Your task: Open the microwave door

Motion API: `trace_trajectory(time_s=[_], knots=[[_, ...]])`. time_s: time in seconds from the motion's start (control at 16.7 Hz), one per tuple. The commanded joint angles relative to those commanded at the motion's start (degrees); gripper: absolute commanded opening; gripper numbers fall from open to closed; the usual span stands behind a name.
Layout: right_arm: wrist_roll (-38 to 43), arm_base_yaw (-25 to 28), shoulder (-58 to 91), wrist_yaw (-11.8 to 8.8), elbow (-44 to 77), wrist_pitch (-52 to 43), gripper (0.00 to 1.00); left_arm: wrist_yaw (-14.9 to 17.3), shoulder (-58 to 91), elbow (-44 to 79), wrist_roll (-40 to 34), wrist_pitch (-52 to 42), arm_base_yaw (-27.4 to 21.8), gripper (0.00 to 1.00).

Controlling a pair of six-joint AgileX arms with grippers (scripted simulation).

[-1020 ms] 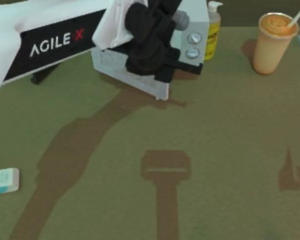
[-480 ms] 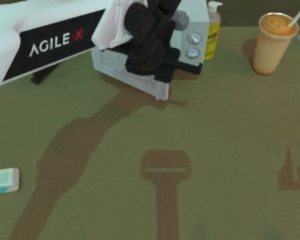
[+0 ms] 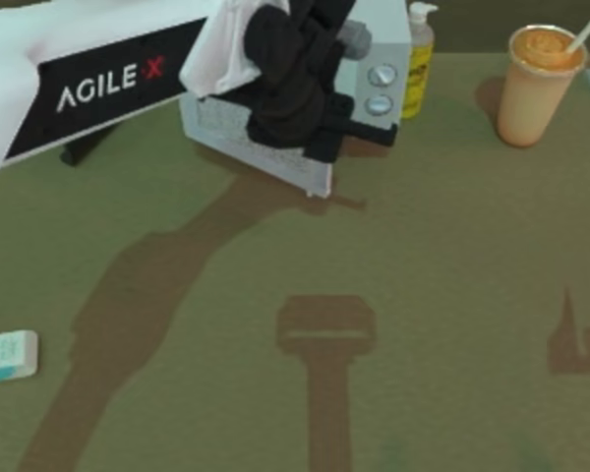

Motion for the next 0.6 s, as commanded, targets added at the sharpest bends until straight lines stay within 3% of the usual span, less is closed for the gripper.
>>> trace_trajectory(time_s=[0.36, 0.6], knots=[[0.0, 0.0, 0.0, 0.0, 0.0, 0.0, 1.0, 0.43, 0.12, -0.43, -0.04, 0.08, -0.33, 0.0], [0.0, 0.0, 0.0, 0.0, 0.0, 0.0, 1.0, 2.64, -2.97, -4.62, 4.39, 1.77, 0.97, 0.0]])
